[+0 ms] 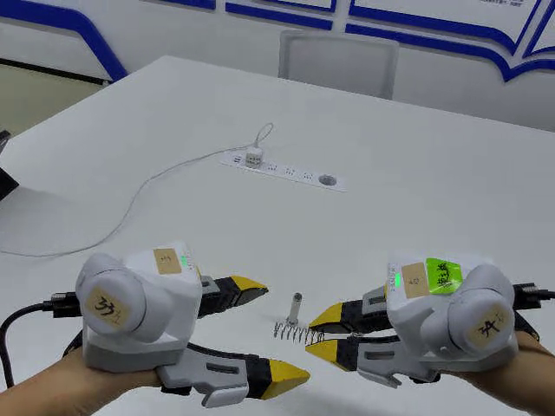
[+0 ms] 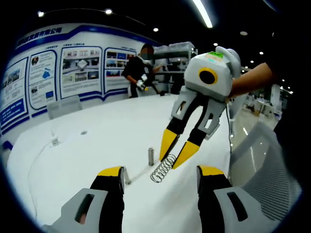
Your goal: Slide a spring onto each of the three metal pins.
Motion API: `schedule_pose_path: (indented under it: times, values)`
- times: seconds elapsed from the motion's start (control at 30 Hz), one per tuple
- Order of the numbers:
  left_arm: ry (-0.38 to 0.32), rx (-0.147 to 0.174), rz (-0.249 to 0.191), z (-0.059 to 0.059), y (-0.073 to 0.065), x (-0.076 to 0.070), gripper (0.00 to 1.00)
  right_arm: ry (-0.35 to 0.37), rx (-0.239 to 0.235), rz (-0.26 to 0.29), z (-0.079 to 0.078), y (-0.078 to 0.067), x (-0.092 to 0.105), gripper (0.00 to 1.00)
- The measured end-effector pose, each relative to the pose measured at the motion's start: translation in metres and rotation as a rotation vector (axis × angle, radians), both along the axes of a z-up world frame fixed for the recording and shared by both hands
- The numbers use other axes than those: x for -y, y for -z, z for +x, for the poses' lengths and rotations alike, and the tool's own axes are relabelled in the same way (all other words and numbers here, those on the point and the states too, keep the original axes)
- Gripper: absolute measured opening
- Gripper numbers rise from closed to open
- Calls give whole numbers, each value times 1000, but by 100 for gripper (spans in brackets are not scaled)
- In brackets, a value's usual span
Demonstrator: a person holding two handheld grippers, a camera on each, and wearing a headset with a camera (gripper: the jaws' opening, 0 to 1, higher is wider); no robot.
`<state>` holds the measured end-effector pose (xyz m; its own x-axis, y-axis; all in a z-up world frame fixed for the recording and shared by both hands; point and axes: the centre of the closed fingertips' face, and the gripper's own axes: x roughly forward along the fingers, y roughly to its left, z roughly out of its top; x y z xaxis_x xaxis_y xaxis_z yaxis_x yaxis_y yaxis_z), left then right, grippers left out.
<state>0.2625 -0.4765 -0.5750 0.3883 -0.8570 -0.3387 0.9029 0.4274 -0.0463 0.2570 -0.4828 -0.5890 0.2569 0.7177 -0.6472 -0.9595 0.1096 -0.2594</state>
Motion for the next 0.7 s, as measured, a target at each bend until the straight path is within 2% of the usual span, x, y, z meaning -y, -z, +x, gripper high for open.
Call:
schedule_pose_path:
  times: [0.23,0.7]
  values:
    - [47,10,11,-10,-2,5,45,-43,23,-5,-11,-8,2,11]
    - [102,18,16,-22,-5,13,27,-80,51,-7,-20,-15,3,11]
